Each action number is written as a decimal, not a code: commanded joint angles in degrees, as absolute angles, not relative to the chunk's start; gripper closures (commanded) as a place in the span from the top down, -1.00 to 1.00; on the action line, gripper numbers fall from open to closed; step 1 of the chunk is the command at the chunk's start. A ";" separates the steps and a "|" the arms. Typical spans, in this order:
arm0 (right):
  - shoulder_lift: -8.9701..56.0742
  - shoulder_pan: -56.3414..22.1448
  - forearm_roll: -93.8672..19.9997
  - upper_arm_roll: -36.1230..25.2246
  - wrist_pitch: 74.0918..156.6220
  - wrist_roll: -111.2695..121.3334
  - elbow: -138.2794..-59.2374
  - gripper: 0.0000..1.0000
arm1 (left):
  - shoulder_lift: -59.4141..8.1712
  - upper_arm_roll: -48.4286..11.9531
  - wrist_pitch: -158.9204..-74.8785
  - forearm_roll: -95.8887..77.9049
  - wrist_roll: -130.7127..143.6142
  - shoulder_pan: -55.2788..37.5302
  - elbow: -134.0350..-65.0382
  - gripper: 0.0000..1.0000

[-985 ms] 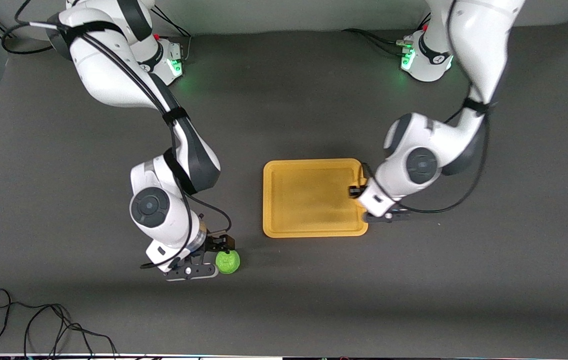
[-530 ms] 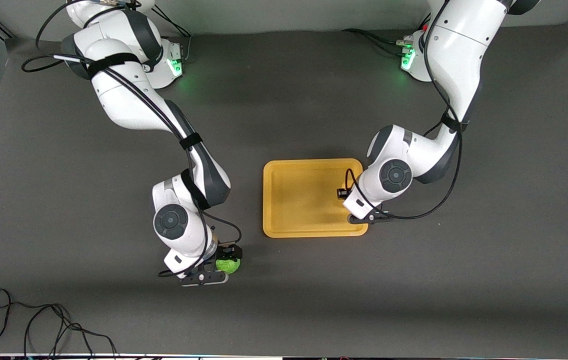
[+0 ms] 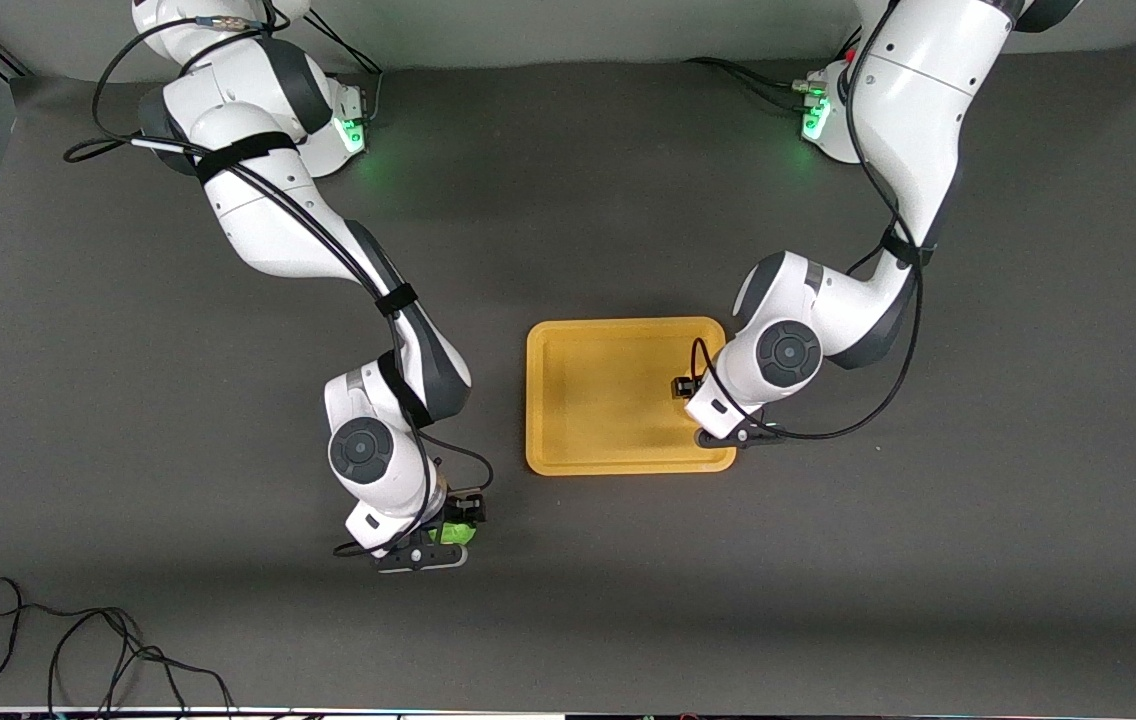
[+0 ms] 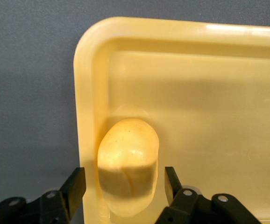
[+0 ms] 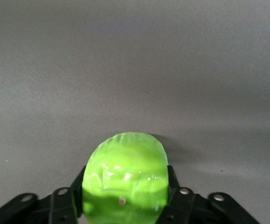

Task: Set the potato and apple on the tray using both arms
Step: 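Place the potato on the tray with the left gripper while the right grasps the apple, then carry the apple over the tray with the right gripper and lower it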

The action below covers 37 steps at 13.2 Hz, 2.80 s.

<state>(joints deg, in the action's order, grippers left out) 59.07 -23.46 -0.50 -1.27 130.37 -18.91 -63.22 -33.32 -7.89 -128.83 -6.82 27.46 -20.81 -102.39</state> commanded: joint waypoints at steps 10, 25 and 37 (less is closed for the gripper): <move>33.69 -23.64 -0.97 -1.50 99.35 -19.68 -61.79 0.00 | -5.30 -3.96 -104.69 -0.26 7.05 -6.00 -104.14 0.99; 45.23 -50.44 2.00 -1.41 110.97 -58.26 -59.76 0.01 | -1.41 -2.72 -102.83 -0.35 -19.83 5.44 -101.17 1.00; 60.02 -49.92 7.91 -1.76 126.12 -59.68 -60.38 0.04 | -1.05 -2.81 -101.69 -0.26 -20.04 5.98 -101.60 1.00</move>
<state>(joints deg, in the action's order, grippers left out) 58.56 -50.01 5.99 -1.77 125.04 -58.19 -61.66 -2.03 -2.56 -102.90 0.37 -20.09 5.83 -101.46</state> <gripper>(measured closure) 0.357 0.000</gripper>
